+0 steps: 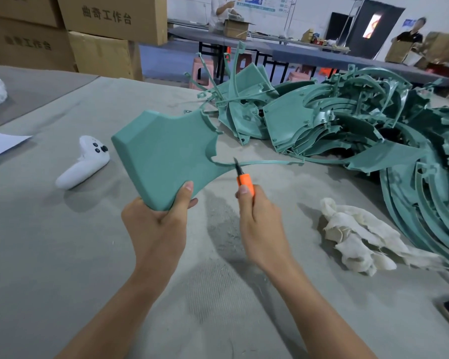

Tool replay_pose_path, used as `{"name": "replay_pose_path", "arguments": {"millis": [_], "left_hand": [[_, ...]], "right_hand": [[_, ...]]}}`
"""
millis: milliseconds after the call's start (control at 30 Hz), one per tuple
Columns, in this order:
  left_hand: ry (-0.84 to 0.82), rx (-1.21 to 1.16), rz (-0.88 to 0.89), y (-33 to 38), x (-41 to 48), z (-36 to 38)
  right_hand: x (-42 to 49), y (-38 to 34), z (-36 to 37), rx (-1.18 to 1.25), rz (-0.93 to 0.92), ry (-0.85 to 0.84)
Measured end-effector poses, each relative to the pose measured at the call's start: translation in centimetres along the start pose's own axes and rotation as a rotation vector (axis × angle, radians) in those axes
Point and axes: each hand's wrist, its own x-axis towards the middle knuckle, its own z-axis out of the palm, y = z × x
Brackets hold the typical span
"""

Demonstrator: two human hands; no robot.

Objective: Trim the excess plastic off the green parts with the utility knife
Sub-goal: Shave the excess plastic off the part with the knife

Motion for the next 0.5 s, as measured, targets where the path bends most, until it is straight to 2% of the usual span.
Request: {"name": "replay_pose_path", "arguments": {"millis": [167,367,500], "left_hand": [[-0.005,-0.03,0.002,-0.3,0.1,0.0],[0.0,-0.054,-0.036,-0.7,0.5,-0.2],[-0.005,-0.049,-0.053,-0.6,0.6,-0.2]], "right_hand": [[-0.4,-1.3,0.7,0.105,-0.055,-0.044],[0.9,0.2,-1.0,0.252,0.12,-0.119],[1.2,1.2,-1.6,0.264,0.15,-0.132]]}}
